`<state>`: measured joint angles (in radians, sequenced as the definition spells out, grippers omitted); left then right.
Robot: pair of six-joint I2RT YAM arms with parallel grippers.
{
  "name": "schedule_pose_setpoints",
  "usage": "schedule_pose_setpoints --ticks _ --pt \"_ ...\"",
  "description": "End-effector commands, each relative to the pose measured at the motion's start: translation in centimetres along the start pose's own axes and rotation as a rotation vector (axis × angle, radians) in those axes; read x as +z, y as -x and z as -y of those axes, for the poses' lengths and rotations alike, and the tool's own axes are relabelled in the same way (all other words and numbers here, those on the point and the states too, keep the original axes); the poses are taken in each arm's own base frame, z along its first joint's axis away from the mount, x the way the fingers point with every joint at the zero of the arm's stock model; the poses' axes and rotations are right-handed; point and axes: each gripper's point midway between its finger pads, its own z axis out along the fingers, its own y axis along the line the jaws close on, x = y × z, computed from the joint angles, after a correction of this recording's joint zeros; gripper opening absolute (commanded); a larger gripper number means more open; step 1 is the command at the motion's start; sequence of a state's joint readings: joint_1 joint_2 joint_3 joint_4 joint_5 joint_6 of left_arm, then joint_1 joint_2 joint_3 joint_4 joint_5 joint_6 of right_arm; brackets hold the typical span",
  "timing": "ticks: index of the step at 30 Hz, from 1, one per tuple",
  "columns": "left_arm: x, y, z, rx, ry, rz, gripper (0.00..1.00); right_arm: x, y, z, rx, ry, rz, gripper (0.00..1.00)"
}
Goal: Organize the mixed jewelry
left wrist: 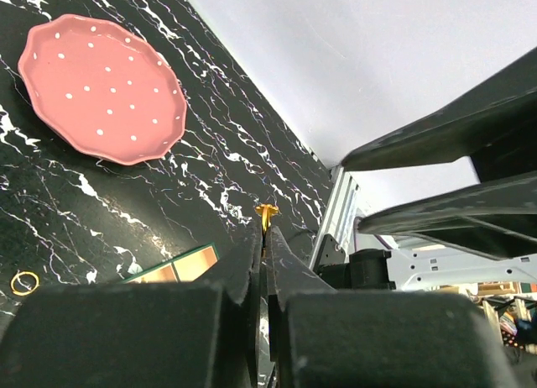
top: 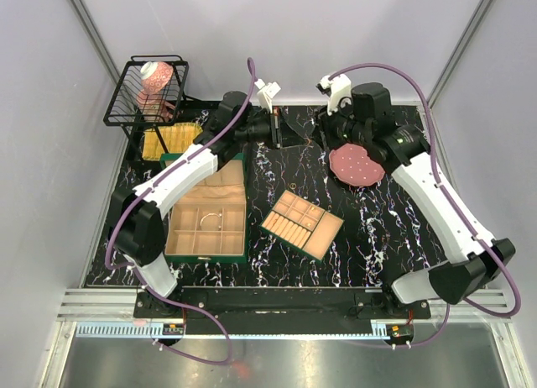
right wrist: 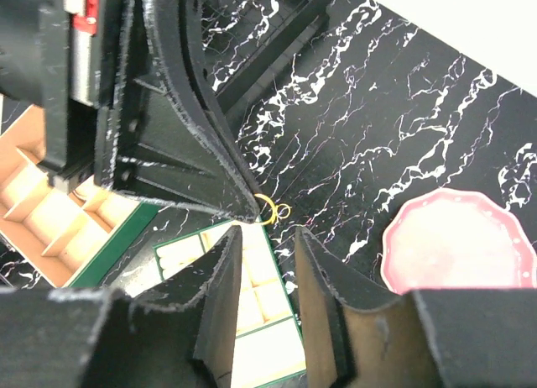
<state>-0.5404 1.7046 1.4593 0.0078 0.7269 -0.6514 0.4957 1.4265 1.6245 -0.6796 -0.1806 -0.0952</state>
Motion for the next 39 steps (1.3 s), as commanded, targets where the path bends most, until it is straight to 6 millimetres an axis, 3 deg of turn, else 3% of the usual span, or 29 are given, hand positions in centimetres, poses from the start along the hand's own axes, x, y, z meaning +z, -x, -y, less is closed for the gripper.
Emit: schedule_pose_setpoints --ticks 1,6,12,16,27,39 --pt "-1.8 1.9 3.3 0.131 -0.093 0.032 0.00 -2.6 2.1 -1.0 -0.048 0.029 0.079 0.39" --pt "-2.7 1.8 5.0 0.181 -0.194 -0.004 0.00 -3.6 1.6 -1.3 -0.055 0.056 0.086 0.41" --pt "-4.7 1.1 8.5 0.241 -0.373 -0.033 0.00 -4.7 0.7 -2.6 -0.025 0.171 0.092 0.43" --pt "-6.1 0.6 10.6 0.270 -0.468 -0.045 0.00 -5.6 0.4 -4.7 -0.015 0.315 0.105 0.43" --pt "-6.9 -0.4 11.1 0.280 -0.502 -0.057 0.00 -7.4 1.1 -7.7 -0.026 0.513 0.134 0.55" --pt "-7.2 -0.9 11.3 0.282 -0.528 -0.054 0.00 -7.4 1.8 -7.9 -0.024 0.540 0.139 0.53"
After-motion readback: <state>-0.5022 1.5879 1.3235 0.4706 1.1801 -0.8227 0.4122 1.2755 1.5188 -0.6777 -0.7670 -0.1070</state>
